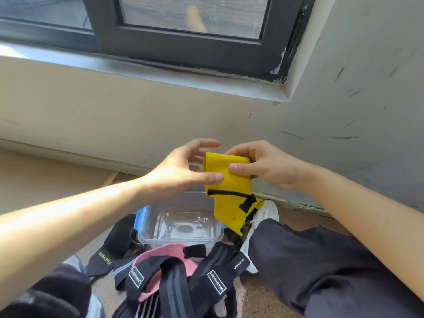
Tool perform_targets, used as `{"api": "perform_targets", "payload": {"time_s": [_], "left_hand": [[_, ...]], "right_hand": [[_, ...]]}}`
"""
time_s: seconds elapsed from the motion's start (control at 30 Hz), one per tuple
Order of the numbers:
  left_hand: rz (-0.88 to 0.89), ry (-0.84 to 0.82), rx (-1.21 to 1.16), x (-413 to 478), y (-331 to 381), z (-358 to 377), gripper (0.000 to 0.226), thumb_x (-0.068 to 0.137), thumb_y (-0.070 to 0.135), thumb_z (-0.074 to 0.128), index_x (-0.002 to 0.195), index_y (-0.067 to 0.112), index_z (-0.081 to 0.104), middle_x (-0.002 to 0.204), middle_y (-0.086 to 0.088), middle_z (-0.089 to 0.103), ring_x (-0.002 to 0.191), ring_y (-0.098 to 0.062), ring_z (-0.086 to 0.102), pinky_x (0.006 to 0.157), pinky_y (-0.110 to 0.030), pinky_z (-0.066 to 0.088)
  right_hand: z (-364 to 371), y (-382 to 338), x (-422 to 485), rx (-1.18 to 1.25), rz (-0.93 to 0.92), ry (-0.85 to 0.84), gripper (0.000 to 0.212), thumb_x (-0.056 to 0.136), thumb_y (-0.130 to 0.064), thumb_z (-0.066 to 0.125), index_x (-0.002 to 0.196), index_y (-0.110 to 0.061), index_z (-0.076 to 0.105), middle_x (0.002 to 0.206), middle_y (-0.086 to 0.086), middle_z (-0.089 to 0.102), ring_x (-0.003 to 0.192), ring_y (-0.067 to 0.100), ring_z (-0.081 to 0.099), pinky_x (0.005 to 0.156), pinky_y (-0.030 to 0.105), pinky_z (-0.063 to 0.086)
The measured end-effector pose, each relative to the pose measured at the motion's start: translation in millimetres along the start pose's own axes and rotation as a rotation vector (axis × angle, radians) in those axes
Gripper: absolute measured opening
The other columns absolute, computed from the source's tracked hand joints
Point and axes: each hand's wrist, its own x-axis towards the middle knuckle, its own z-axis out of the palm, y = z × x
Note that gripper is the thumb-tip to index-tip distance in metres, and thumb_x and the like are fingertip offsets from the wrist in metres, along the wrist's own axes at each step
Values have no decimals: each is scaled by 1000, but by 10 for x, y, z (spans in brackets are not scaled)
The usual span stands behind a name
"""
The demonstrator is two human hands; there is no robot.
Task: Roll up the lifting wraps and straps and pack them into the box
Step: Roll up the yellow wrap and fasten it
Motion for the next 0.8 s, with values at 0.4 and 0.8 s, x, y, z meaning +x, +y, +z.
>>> {"api": "perform_targets", "payload": {"time_s": [0.4,0.8], "left_hand": [[-111,140,-307,-44,-3,-3,26,94,19,70,119,11,66,102,-11,78,90,-29,77,71,-38,65],[-150,51,-309,18,-25,45,49,83,28,77,129,24,62,124,-7,70,99,-26,76,74,-36,63]], "right_hand": [[117,-79,-6,65,-127,-3,66,80,-19,85,139,-25,54,130,5,63,108,21,71,85,34,61],[158,85,46,34,-104,133,26,92,-17,74,117,-13,69,85,-2,73,76,13,71,57,26,56]]}}
